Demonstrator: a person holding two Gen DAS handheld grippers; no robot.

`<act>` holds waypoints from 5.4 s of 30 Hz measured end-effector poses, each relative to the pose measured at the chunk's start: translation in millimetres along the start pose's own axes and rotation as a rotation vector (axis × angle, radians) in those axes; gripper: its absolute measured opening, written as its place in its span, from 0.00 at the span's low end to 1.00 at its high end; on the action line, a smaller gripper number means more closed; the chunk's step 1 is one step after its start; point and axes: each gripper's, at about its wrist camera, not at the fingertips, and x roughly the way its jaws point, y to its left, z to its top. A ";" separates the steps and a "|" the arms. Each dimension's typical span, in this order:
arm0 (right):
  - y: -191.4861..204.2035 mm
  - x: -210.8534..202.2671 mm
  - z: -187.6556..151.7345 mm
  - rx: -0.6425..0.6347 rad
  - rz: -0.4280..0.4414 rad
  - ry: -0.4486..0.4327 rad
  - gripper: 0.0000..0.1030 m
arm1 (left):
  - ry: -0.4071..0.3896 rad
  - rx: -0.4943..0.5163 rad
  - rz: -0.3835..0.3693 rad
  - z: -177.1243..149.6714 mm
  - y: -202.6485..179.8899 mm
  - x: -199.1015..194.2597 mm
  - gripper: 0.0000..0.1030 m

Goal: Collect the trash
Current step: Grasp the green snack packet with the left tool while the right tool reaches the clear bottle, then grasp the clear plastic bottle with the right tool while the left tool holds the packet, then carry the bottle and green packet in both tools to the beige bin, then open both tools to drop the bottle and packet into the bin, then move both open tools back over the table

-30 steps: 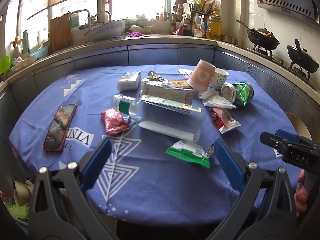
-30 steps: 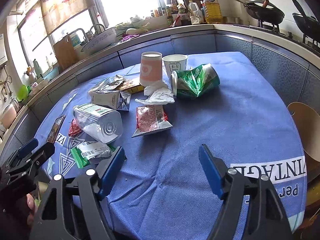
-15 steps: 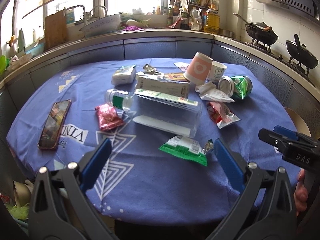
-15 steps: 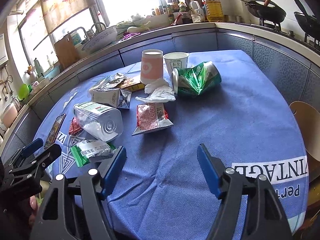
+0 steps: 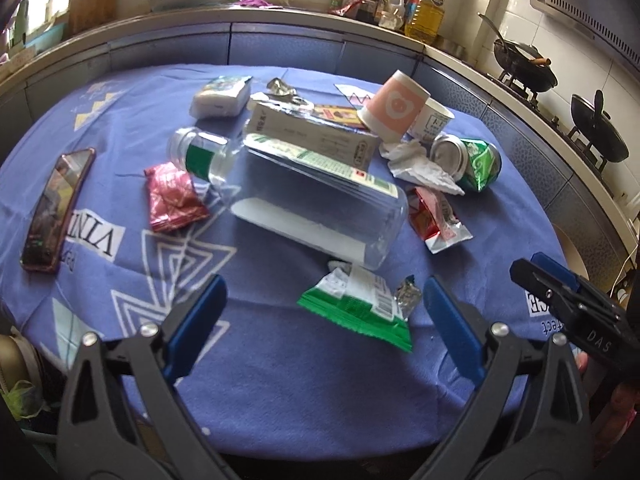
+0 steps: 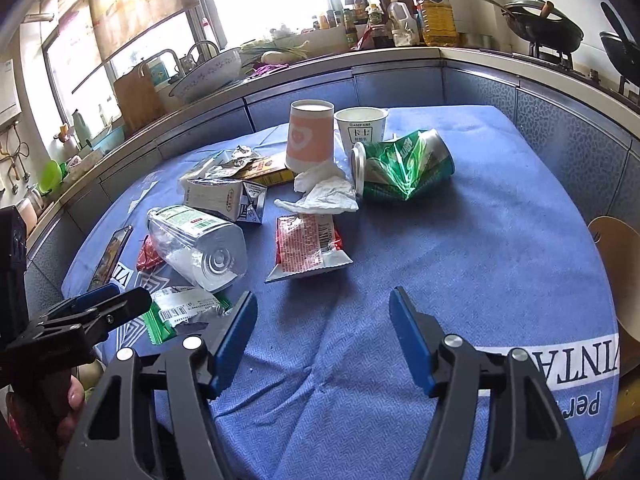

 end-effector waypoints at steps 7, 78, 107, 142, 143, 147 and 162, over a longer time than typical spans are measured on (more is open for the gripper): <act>15.1 17.5 15.1 -0.048 0.093 0.034 0.59 | 0.063 -0.028 -0.068 1.5 0.7 17.9 0.68; -175.7 -60.9 59.2 0.475 0.460 -0.146 0.59 | -0.109 0.281 -0.203 76.9 -109.4 -16.4 0.15; -297.3 -148.4 -29.6 0.468 -0.361 -0.256 0.59 | 0.134 0.569 -0.640 89.9 -397.8 87.6 0.15; -316.1 -75.5 -30.4 0.465 -0.482 -0.123 0.63 | 0.272 0.685 -0.380 15.7 -439.4 183.4 0.46; -314.9 -75.4 -30.2 0.463 -0.481 -0.122 0.63 | 0.270 0.686 -0.380 15.7 -438.5 182.4 0.46; -311.6 -75.4 -30.1 0.456 -0.479 -0.121 0.63 | 0.262 0.687 -0.382 16.6 -434.9 179.3 0.46; -302.3 -80.9 -22.8 0.449 -0.474 -0.130 0.63 | 0.243 0.678 -0.390 18.8 -424.8 167.7 0.46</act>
